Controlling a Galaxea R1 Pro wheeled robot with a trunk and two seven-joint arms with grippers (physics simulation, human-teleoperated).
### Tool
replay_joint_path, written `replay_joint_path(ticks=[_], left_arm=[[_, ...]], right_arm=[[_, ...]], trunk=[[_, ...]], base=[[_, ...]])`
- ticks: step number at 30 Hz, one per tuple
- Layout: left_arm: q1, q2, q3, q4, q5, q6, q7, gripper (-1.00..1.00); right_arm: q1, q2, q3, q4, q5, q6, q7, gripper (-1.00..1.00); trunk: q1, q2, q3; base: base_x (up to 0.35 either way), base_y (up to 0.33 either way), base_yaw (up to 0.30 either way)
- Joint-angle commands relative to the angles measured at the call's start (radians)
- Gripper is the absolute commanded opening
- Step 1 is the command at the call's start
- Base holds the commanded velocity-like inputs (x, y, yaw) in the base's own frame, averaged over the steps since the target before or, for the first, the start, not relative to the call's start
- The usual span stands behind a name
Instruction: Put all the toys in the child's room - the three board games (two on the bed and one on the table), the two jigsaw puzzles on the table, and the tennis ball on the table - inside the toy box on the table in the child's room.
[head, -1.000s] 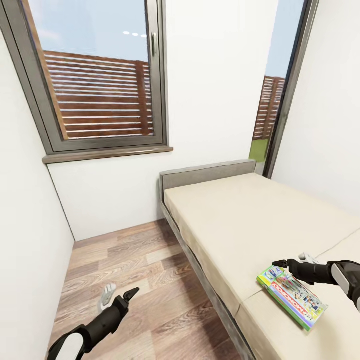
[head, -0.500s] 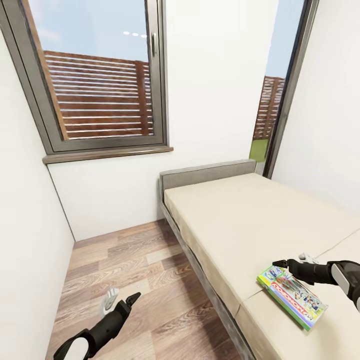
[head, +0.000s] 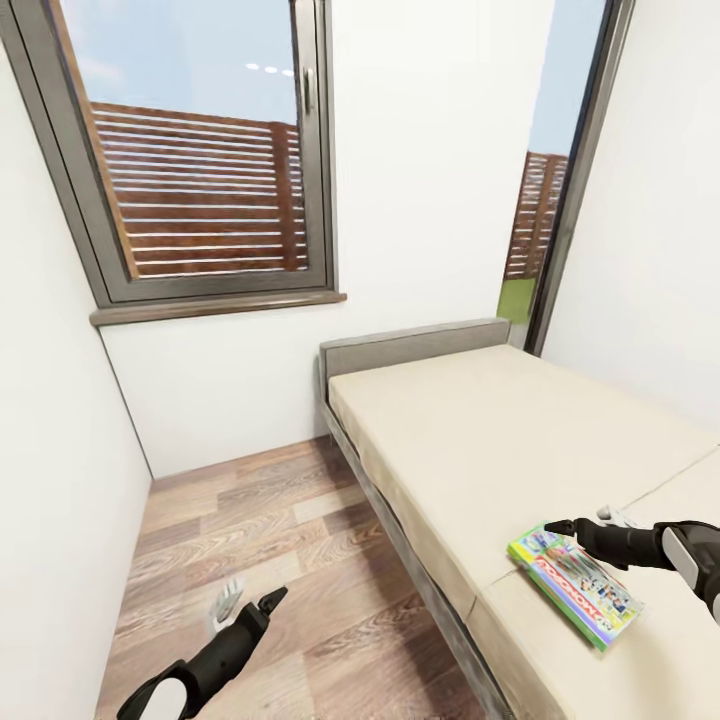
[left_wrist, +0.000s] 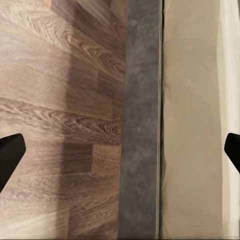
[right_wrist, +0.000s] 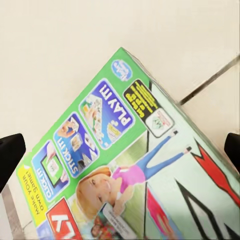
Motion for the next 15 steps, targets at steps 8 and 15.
replay_joint_path(ticks=[8, 15], left_arm=[[-0.001, -0.001, 0.001, 0.001, 0.004, 0.005, -0.003, 1.0], [-0.001, -0.001, 0.0, 0.002, 0.004, 0.005, -0.003, 1.0]], right_arm=[[-0.001, 0.0, -0.004, 0.0, -0.005, 0.006, -0.001, 1.0], [-0.001, 0.001, -0.004, 0.0, -0.005, 0.006, -0.001, 1.0]], trunk=[[-0.001, 0.0, -0.001], [-0.001, 0.0, -0.001]], base=[[-0.119, -0.016, 0.0], [-0.03, -0.004, 0.0]])
